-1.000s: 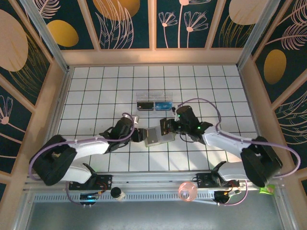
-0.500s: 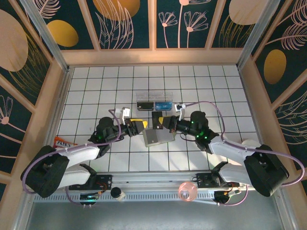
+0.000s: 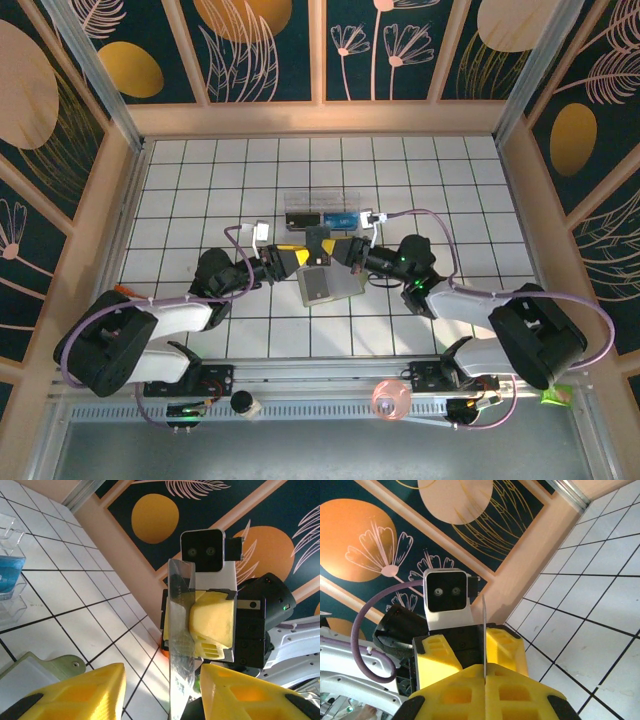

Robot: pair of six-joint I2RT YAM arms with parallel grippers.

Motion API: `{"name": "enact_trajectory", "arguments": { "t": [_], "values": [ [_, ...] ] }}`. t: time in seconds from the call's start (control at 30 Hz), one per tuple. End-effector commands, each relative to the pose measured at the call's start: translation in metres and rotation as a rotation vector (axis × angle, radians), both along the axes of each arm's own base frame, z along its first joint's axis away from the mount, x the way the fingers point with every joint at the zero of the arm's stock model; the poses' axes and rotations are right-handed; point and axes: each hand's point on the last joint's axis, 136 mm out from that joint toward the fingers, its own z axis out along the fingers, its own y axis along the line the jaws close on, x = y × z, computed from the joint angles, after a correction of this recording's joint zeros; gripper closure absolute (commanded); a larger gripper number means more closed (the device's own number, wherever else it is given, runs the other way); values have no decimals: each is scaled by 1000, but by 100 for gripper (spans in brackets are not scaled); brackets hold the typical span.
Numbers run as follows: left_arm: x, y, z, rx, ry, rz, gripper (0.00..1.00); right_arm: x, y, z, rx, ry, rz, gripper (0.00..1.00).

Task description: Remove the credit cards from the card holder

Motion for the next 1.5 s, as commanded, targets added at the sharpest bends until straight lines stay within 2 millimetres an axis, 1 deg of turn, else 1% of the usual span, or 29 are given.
{"name": "enact_trajectory", "arguments": {
  "t": [0.0, 0.17, 0.37, 0.5, 0.6, 0.73, 0.87, 0.93, 0.97, 1.0, 1.03, 1.1, 1.17, 1.3, 1.37, 1.47],
  "values": [
    [-8, 1, 16, -63, -44, -37, 58, -4, 6, 19, 59, -45, 26, 100],
    [-11, 0, 20, -91, -40, -58, 69, 2, 9, 17, 60, -31, 2, 100],
    [-11, 1, 20, -94, -31, -58, 68, 9, 10, 16, 60, -20, -28, 100],
    [-10, 0, 18, -87, -22, -57, 73, 13, 13, 19, 76, -21, -35, 100],
    [-10, 0, 17, -87, -19, -55, 75, 15, 14, 22, 88, -21, -39, 100],
    [-9, 0, 18, -86, -20, -53, 80, 16, 17, 23, 86, -23, -31, 100],
    [-7, 1, 19, -73, -26, -39, 88, 17, 18, 20, 74, -17, -27, 100],
    [-6, 1, 21, -58, -40, -31, 96, 17, 17, 17, 61, -10, -28, 100],
    [-4, 0, 23, -44, -54, -25, 100, 16, 17, 16, 51, -8, -29, 99],
    [-3, 0, 24, -25, -65, -17, 100, 16, 16, 15, 39, -10, -35, 93],
    [1, 0, 25, 3, -74, 0, 100, 17, 12, 15, 24, -12, -49, 85],
    [8, 1, 28, 72, -102, 34, 100, 17, 1, 13, -12, -19, -90, 71],
    [12, 2, 33, 126, -131, 59, 100, 18, -12, 13, -44, -30, -145, 64],
    [23, 7, 38, 243, -168, 121, 100, 21, -42, 8, -151, -40, -297, 62],
    [31, 8, 39, 322, -182, 143, 100, 19, -55, 6, -177, -40, -346, 62],
    [49, 8, 32, 495, -210, 157, 100, 13, -69, 2, -176, -33, -379, 61]
  ]
}}
